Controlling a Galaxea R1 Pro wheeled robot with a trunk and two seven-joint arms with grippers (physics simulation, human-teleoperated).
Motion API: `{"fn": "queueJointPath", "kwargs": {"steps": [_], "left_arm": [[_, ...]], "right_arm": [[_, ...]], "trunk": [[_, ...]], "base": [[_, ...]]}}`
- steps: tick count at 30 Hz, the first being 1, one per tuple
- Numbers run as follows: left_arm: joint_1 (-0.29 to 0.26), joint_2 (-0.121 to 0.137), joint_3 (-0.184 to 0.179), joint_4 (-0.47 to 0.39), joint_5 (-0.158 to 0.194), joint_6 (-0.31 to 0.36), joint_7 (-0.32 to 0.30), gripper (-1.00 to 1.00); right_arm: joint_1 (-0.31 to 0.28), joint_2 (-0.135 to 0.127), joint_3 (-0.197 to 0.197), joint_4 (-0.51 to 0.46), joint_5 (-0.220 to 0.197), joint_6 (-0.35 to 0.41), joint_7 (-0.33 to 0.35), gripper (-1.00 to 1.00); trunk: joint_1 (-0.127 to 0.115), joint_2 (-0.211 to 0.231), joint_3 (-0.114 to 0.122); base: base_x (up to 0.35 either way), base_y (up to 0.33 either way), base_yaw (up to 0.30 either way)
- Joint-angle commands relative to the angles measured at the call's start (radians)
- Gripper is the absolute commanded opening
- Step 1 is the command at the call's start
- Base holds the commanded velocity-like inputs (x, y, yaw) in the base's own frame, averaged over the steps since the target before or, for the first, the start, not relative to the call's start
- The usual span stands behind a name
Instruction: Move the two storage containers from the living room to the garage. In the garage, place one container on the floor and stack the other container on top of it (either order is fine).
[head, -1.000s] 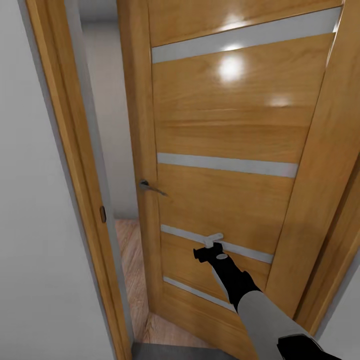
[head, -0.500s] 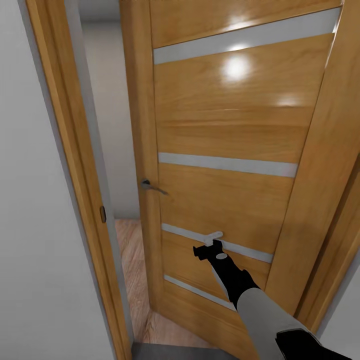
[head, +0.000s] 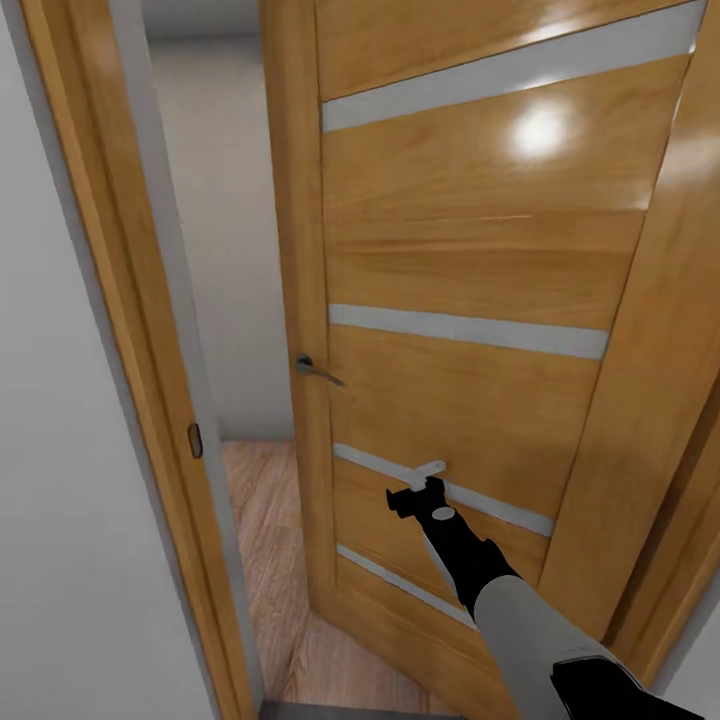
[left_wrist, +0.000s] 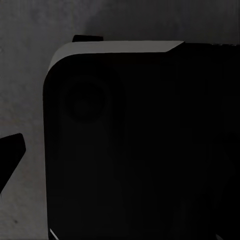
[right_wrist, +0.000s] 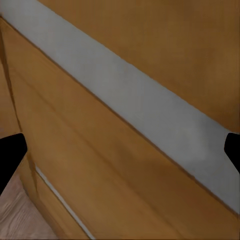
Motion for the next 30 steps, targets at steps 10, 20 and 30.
{"fn": "queueJointPath", "kwargs": {"steps": [10,20,30], "left_arm": [[0.000,0.000,0.001,0.000,0.004,-0.002,0.000,1.00],[0.000,0.000,0.001,0.000,0.004,-0.002,0.000,1.00],[0.000,0.000,0.001,0.000,0.005,-0.002,0.000,1.00]], "right_arm": [[-0.001,0.000,0.004,-0.058,0.013,0.006,-0.006,1.00],[-0.001,0.000,0.003,-0.058,0.008,0.007,-0.006,1.00],[-0.001,0.000,-0.002,-0.063,0.009,0.016,-0.059,1.00]], "trunk": [[0.000,0.000,-0.001],[0.000,0.000,-0.001],[0.000,0.000,-0.001]], "base": [[0.227,0.000,0.000],[0.039,0.000,0.000],[0.000,0.000,0.000]]}}
